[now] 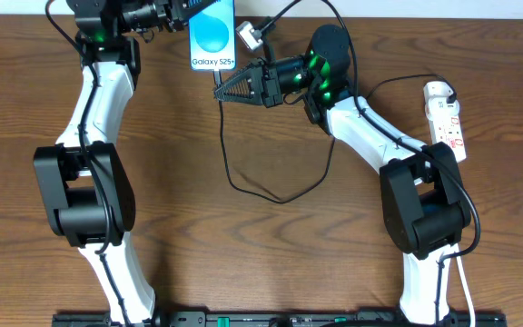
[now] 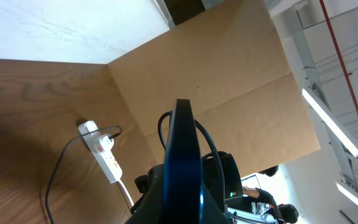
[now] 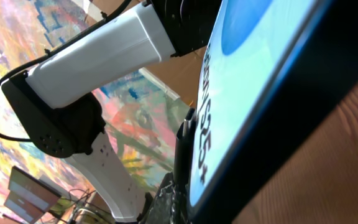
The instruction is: Plug charger to phone and switch on socket
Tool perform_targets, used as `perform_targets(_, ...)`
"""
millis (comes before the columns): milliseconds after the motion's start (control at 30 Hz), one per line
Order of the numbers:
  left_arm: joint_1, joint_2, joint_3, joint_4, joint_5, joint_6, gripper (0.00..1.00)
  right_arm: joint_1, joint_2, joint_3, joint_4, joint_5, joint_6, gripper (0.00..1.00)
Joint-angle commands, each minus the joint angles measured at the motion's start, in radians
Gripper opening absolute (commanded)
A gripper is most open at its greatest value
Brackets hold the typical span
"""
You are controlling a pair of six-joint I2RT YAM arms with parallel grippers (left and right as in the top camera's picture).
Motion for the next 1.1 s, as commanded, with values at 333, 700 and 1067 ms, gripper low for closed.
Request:
perform_targets(333,0.096,-0.029,0.013,0.009,-0.158,-0.103,0.07,-0.013,0.000,0.008,0.001,0.034,0.030,0.01)
perform_targets(700,0.147,-0.029,0.013,0.009,-0.172,-0.106,0.07,0.000,0.003,0.008,-0.302,0.020,-0.203,0.01)
perform_targets(1067,0.199,-0.029,0.013,0.009,-0.097,-0.105,0.07,0.015,0.003,0.008,-1.157,0.380,-0.682,0.01)
